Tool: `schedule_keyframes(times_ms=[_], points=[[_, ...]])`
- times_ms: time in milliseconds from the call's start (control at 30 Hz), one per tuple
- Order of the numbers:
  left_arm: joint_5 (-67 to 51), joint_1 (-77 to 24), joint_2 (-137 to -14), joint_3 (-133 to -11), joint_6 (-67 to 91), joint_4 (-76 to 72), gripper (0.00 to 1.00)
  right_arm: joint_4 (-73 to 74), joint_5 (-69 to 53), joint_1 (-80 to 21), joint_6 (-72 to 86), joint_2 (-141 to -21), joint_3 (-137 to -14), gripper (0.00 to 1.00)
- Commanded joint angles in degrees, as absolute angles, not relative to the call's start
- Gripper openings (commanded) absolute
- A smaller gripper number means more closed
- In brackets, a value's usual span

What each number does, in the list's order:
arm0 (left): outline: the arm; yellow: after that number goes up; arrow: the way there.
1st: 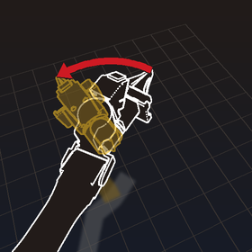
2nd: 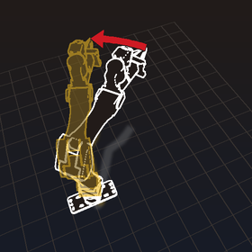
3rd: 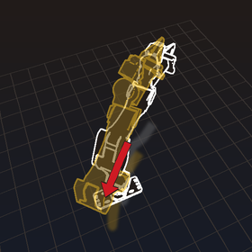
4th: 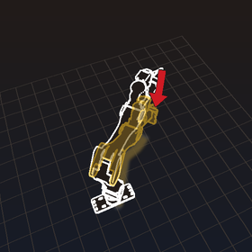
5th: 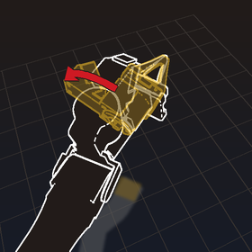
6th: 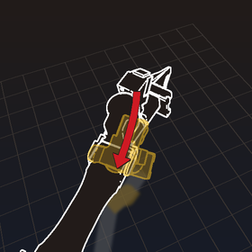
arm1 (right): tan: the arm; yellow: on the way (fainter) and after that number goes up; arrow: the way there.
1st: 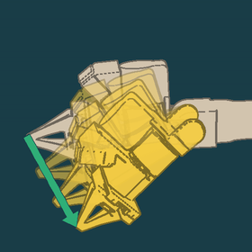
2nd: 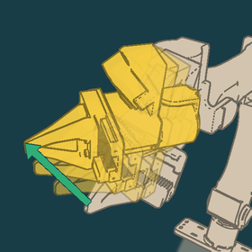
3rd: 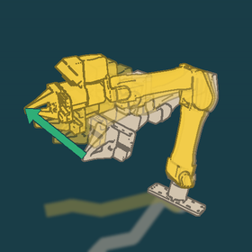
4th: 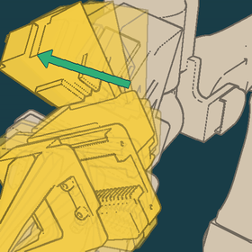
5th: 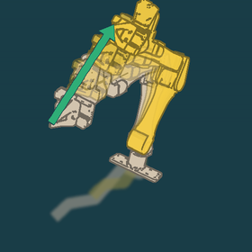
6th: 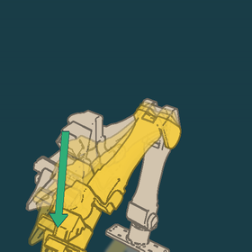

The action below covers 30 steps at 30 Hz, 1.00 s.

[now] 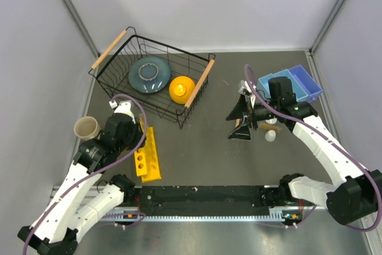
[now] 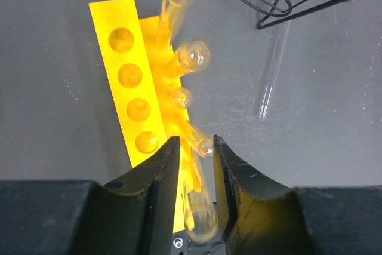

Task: Organize the chemistry lab equipment

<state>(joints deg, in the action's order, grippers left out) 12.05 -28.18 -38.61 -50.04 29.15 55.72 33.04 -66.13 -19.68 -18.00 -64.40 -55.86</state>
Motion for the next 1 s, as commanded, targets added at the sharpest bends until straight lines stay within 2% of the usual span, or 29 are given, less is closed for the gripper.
schedule_keyframes(times_ms=[0,433,667,767,967], points=[[10.6,-28.0,-38.1,-49.0,31.1,54.3,0.38,31.7,-68.3,-19.2,-19.6,-64.4,-55.5,0.99],[10.5,-28.0,-35.4,-53.8,30.9,56.5,0.63,31.6,-68.3,-19.2,-19.7,-64.3,-55.2,0.99],[11.1,-28.0,-33.2,-61.0,29.4,57.6,0.87,31.4,-68.3,-19.2,-19.6,-64.4,-55.0,0.99],[8.3,-28.0,-33.1,-62.8,28.9,56.2,0.92,31.0,-68.3,-19.2,-19.2,-64.3,-54.8,0.99],[-3.4,-28.1,-37.1,-64.3,29.8,51.2,0.92,29.4,-67.9,-19.2,-18.0,-64.2,-54.1,0.99]])
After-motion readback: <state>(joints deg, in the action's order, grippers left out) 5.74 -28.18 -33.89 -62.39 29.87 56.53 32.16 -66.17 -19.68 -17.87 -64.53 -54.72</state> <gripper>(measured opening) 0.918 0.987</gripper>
